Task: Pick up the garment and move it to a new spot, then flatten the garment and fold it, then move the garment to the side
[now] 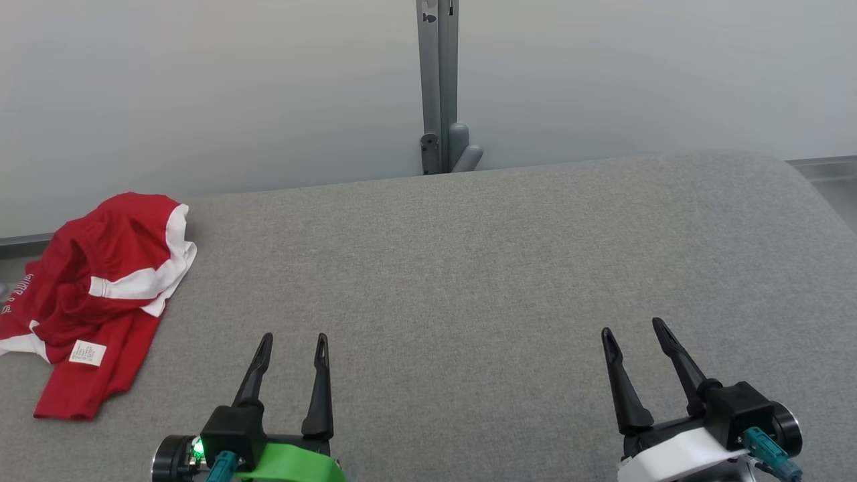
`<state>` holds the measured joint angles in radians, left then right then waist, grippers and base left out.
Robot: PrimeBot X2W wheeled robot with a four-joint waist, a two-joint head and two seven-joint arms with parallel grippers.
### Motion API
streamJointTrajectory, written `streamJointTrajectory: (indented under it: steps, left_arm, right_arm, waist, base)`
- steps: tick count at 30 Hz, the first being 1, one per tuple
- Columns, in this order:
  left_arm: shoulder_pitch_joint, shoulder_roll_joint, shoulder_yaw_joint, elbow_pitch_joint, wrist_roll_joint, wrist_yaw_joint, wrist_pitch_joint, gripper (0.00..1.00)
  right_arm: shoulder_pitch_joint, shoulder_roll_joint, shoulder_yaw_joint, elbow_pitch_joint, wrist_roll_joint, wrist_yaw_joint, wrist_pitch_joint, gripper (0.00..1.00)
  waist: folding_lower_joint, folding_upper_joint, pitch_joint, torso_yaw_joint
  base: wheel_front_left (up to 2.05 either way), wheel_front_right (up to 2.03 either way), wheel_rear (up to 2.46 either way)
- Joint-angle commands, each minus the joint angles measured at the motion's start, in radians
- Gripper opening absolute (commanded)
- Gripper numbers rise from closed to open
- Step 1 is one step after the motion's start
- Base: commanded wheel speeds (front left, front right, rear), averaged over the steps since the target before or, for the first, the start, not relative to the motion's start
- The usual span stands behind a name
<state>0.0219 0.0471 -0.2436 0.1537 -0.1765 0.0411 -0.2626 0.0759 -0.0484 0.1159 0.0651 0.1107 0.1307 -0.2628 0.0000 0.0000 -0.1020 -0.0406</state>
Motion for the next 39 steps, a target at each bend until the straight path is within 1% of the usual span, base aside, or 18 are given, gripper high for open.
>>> streamJointTrajectory:
  steps: [1,4,11,18,24,39]
  left_arm:
    - [0.012,0.006,0.002,0.003,-0.007,0.004,-0.003,1.0]
    - [0.011,0.006,0.002,0.009,-0.015,0.005,-0.003,1.0]
    - [0.01,0.006,-0.003,0.026,-0.025,-0.009,-0.003,1.0]
    - [0.0,0.006,0.006,0.032,-0.026,-0.002,-0.003,1.0]
    - [-0.005,0.006,0.017,0.024,-0.03,0.005,-0.003,1.0]
    - [-0.012,0.006,0.046,0.005,-0.021,0.022,-0.003,1.0]
  right_arm:
    - [0.008,-0.004,-0.003,0.002,-0.002,0.0,-0.004,1.0]
    - [0.011,-0.004,-0.005,0.004,-0.002,0.0,-0.004,1.0]
    - [0.019,-0.004,-0.004,0.006,-0.002,0.0,-0.004,1.0]
    - [0.021,-0.003,-0.001,0.007,-0.008,0.0,-0.004,1.0]
    - [0.014,-0.004,0.007,0.003,-0.007,0.0,-0.004,1.0]
    - [-0.01,-0.004,0.019,0.001,0.0,0.0,-0.004,1.0]
  waist:
    - [0.0,0.0,0.0,0.0]
    - [0.0,0.0,-0.002,0.002]
    - [0.0,0.0,0.0,0.011]
    - [0.0,0.0,0.007,0.052]
    - [0.0,0.0,0.017,0.117]
    - [0.0,0.0,0.054,0.308]
  base:
    - [0.0,0.0,0.0]
    - [0.0,0.0,0.0]
    - [0.0,0.0,0.0]
    - [0.0,0.0,0.0]
    - [0.0,0.0,0.0]
    - [0.0,0.0,0.0]
